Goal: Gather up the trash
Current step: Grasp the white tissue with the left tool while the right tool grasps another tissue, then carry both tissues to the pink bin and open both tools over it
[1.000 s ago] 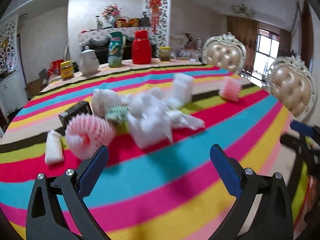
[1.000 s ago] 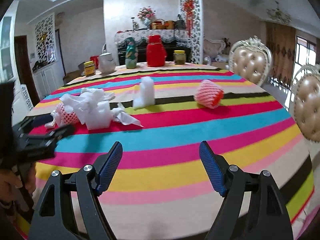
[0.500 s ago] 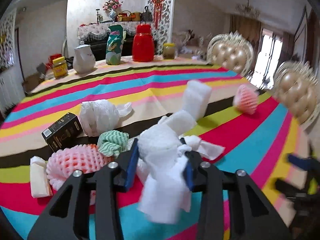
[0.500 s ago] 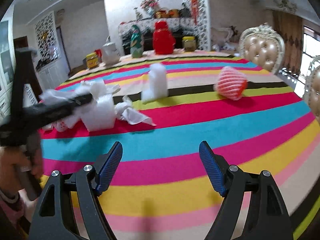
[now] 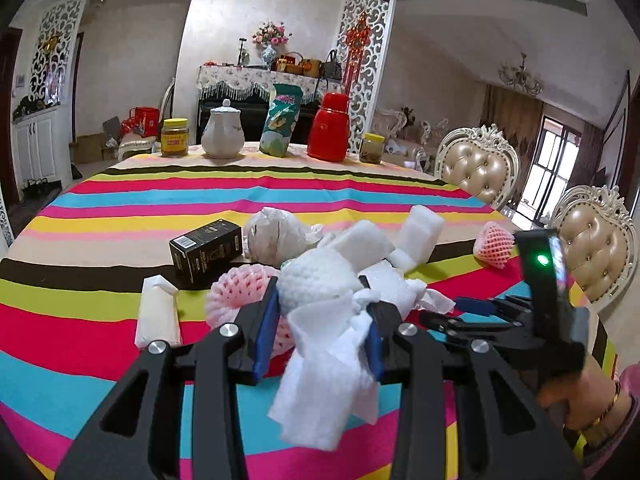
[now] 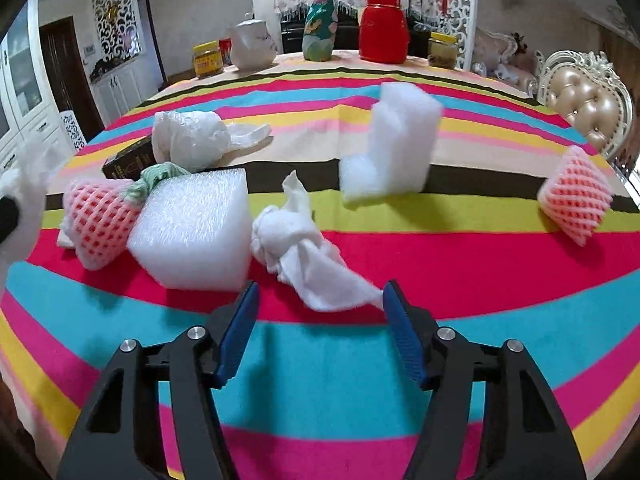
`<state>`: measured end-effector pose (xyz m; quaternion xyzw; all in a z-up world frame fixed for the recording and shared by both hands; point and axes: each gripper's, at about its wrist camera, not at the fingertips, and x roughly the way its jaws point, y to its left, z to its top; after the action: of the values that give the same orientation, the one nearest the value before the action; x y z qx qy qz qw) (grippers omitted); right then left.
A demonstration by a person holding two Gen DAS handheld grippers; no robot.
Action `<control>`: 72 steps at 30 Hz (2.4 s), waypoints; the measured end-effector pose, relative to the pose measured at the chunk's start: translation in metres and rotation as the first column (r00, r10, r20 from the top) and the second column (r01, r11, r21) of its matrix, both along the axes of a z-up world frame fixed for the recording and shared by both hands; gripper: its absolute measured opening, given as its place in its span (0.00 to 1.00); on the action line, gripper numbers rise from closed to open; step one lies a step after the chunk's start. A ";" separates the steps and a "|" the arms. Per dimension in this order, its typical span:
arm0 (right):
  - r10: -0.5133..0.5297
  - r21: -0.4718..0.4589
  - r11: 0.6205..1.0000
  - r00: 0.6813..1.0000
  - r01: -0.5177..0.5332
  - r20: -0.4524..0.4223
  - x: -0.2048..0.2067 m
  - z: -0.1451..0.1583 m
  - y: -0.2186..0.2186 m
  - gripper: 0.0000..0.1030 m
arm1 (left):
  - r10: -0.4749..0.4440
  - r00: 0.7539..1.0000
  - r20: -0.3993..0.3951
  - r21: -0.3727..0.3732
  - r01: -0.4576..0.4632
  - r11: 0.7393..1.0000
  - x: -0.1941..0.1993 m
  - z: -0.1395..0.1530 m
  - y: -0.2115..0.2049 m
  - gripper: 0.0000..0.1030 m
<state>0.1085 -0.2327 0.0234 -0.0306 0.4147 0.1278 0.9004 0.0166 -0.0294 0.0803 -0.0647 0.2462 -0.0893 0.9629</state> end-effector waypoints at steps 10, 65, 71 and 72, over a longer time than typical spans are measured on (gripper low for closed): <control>0.059 -0.047 0.997 0.998 -0.061 -0.029 0.019 -0.004 0.036 0.32 | -0.007 1.000 -0.019 -0.039 0.006 0.999 0.001 -0.007 0.012 0.37; -0.209 0.156 0.973 0.938 0.170 0.277 -0.192 0.065 -0.084 0.27 | -0.400 0.916 0.035 0.137 0.392 0.910 -0.053 -0.010 -0.111 0.39; -0.275 0.147 0.960 0.912 0.240 0.306 -0.224 0.070 -0.117 0.27 | -0.489 0.872 -0.003 0.166 0.483 0.860 -0.067 -0.013 -0.148 0.39; -0.286 0.145 0.957 0.906 0.252 0.311 -0.229 0.071 -0.123 0.27 | -0.501 0.866 -0.007 0.171 0.494 0.852 -0.069 -0.012 -0.153 0.39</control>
<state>-0.1205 -0.3552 0.0945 0.0517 0.2520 0.0163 0.9662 -0.0525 -0.1828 0.0679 0.0837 0.2430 -0.3154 0.9135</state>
